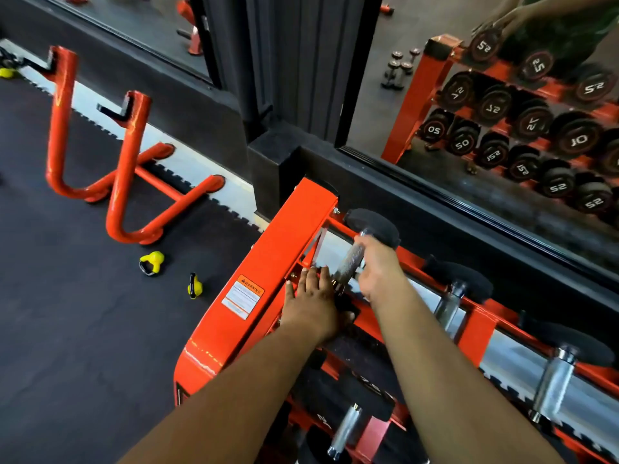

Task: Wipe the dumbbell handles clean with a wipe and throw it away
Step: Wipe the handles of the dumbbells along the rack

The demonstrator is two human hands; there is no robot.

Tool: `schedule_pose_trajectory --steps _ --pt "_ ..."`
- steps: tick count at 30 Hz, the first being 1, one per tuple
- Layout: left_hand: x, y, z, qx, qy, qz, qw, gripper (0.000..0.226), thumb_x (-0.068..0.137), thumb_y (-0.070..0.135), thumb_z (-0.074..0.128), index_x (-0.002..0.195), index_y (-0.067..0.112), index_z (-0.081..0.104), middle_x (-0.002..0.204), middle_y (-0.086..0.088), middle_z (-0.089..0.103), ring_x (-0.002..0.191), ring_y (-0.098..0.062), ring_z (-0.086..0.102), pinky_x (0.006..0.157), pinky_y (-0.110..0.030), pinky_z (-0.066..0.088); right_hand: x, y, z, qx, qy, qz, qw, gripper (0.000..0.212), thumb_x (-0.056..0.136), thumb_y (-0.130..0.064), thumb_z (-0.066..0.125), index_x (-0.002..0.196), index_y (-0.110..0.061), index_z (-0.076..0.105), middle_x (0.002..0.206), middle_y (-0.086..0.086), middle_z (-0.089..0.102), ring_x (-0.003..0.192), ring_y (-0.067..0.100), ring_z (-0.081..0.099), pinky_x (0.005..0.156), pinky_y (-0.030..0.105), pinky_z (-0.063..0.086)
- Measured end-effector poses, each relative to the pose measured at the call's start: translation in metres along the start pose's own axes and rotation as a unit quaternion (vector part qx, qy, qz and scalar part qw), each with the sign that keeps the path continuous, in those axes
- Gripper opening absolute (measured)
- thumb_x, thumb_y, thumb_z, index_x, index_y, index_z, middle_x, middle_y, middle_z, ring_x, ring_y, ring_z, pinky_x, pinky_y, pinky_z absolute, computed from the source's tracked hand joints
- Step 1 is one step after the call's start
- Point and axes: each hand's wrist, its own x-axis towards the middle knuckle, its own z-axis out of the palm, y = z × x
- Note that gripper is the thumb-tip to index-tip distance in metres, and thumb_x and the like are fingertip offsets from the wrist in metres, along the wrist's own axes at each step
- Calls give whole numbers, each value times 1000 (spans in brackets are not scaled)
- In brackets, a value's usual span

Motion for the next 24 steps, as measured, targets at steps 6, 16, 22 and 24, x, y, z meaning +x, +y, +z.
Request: schedule_pose_trajectory --steps 6,16,22,24 --pt "3 -2 0 22 -21 -4 1000 100 98 65 42 159 15 -20 169 -10 -16 155 -25 -20 125 -54 -8 7 0 -24 23 -46 21 998 22 95 -21 62 115 -12 63 106 11 65 88 22 63 65 36 48" --pt "2 -1 1 9 -12 -4 1000 99 98 60 46 160 18 -19 170 -9 -15 155 -24 -19 124 -51 -12 28 -5 -24 11 -63 15 998 37 89 -31 70 120 -10 65 117 16 69 107 32 66 86 45 55" --pt "0 0 -2 8 -14 -3 1000 102 97 61 48 160 17 -18 170 -10 -14 156 -25 -16 124 -50 -10 28 -4 -16 11 -77 25 997 48 88 -37 71 126 -10 59 119 19 66 109 36 64 97 52 52" --pt "-1 0 -4 11 -15 2 1000 100 97 59 48 160 16 -18 170 -11 -14 156 -25 -16 124 -51 -9 29 2 -22 25 -84 23 996 51 89 -40 70 129 -11 59 122 19 66 111 37 63 98 53 51"
